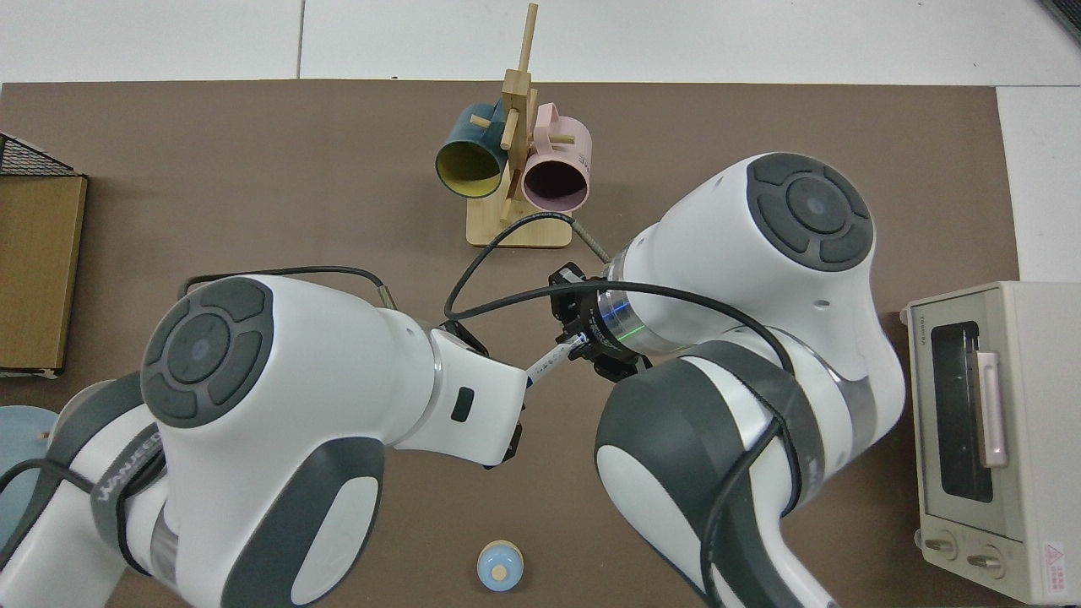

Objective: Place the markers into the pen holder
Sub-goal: 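Open the right gripper and withdraw while the left gripper holds the marker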

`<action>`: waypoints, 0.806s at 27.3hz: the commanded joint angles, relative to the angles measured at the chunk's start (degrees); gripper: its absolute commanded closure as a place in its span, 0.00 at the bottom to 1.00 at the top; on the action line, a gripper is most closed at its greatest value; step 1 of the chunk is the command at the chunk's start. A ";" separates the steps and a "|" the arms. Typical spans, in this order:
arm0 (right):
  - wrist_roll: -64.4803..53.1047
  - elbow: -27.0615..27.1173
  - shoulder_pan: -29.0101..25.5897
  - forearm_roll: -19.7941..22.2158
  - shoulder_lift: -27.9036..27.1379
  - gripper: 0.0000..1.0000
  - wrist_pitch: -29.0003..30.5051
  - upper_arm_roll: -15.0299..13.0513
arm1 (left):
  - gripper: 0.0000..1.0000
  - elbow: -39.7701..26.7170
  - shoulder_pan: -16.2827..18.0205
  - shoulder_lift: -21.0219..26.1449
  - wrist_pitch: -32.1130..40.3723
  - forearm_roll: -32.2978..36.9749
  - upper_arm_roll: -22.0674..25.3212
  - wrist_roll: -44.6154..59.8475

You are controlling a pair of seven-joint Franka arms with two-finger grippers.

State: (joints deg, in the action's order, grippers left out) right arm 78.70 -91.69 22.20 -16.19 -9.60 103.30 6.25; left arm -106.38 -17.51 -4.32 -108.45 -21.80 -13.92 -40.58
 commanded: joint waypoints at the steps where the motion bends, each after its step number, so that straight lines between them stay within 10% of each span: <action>1: 1.46 0.11 -0.05 -0.78 0.28 1.00 0.58 0.07 | 1.00 -1.29 -0.78 -0.78 -0.97 -0.53 0.38 -0.20; 4: 1.46 0.11 -0.05 -0.60 0.37 1.00 0.58 0.07 | 1.00 -1.29 -0.78 -0.78 -0.97 -0.44 0.38 -0.20; 5: 1.37 0.02 -0.05 -0.60 0.37 0.86 0.58 0.07 | 1.00 -1.29 -0.78 -0.78 -0.97 -0.44 0.38 -0.20; 7: 1.28 0.02 -0.05 -0.60 0.37 0.00 0.67 0.07 | 1.00 -1.29 -0.78 -0.78 -0.88 -0.44 0.38 -0.29; 22: -16.88 0.10 -3.12 4.22 0.81 0.00 -1.96 -0.89 | 1.00 -1.37 0.01 -0.78 0.00 1.32 0.47 -0.29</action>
State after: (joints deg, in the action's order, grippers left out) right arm 70.49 -91.55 21.88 -14.97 -9.32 103.12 5.28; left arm -106.73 -17.52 -4.16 -108.77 -21.39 -13.77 -40.38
